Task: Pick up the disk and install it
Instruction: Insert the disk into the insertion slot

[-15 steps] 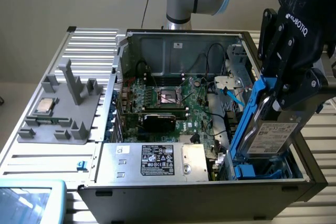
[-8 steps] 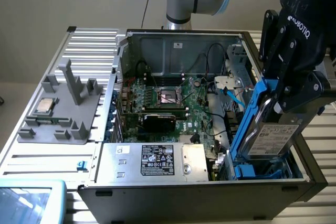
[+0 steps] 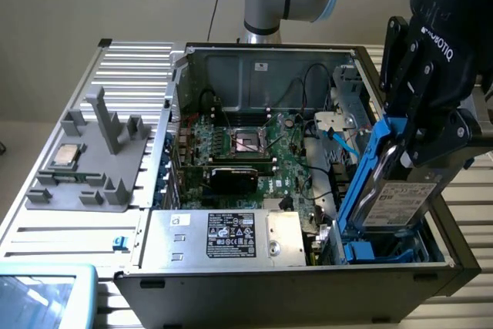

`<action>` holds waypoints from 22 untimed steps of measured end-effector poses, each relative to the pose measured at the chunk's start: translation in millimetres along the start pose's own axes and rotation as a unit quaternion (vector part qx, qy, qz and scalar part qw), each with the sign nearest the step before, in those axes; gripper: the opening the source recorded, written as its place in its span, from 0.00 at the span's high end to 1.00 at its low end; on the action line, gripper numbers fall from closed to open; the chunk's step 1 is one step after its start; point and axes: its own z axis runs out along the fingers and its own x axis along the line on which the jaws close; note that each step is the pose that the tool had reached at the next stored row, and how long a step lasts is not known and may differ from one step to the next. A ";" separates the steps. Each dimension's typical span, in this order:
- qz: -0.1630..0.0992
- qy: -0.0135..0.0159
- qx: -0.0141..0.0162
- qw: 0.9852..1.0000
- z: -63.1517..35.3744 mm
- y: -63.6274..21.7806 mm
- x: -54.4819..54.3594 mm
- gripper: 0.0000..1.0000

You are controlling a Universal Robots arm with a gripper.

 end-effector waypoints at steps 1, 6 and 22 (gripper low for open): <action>0.000 0.000 0.000 1.000 0.0 0.0 -0.9 0.63; 0.000 0.001 0.000 1.000 0.0 0.2 -5.3 0.63; -0.001 0.002 0.000 1.000 1.1 0.3 -4.2 0.63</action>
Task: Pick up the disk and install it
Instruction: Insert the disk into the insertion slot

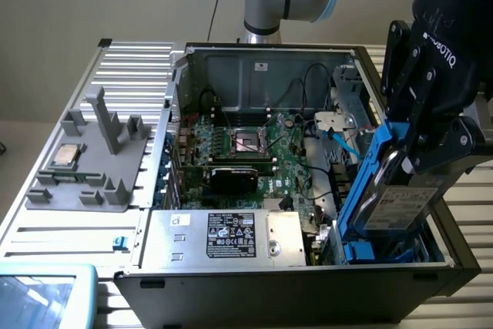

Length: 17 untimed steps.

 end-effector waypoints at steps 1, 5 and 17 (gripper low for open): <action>0.000 0.000 0.000 1.000 0.0 0.3 0.0 0.63; -0.002 0.000 0.000 1.000 0.5 3.4 0.5 0.63; -0.004 0.000 0.000 1.000 11.2 3.1 1.4 0.63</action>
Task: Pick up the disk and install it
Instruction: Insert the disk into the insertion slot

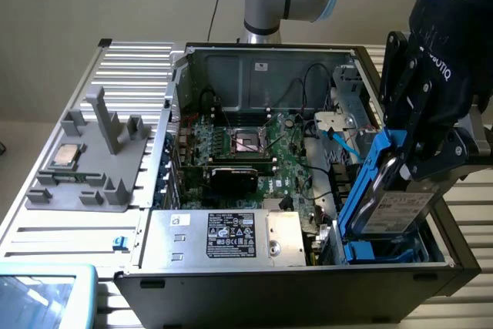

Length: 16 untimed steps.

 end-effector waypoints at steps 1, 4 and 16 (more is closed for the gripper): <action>0.000 0.000 0.000 1.000 1.8 -0.2 0.0 0.63; 0.000 0.000 0.000 1.000 7.2 -0.6 -0.1 0.63; -0.002 0.001 0.000 1.000 28.6 -1.1 2.1 0.63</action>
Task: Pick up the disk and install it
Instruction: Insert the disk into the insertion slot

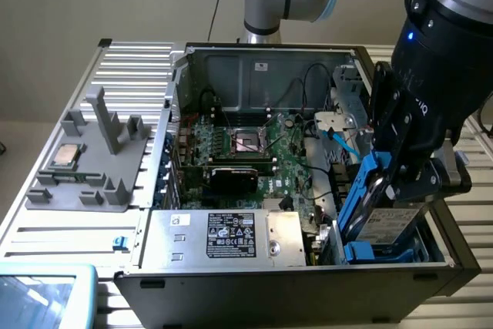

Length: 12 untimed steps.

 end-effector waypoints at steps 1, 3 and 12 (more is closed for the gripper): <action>0.000 0.000 0.000 1.000 1.3 0.0 0.7 0.63; 0.000 0.001 0.000 1.000 4.0 -0.1 2.2 0.63; -0.001 0.001 0.000 1.000 8.9 -0.1 3.9 0.63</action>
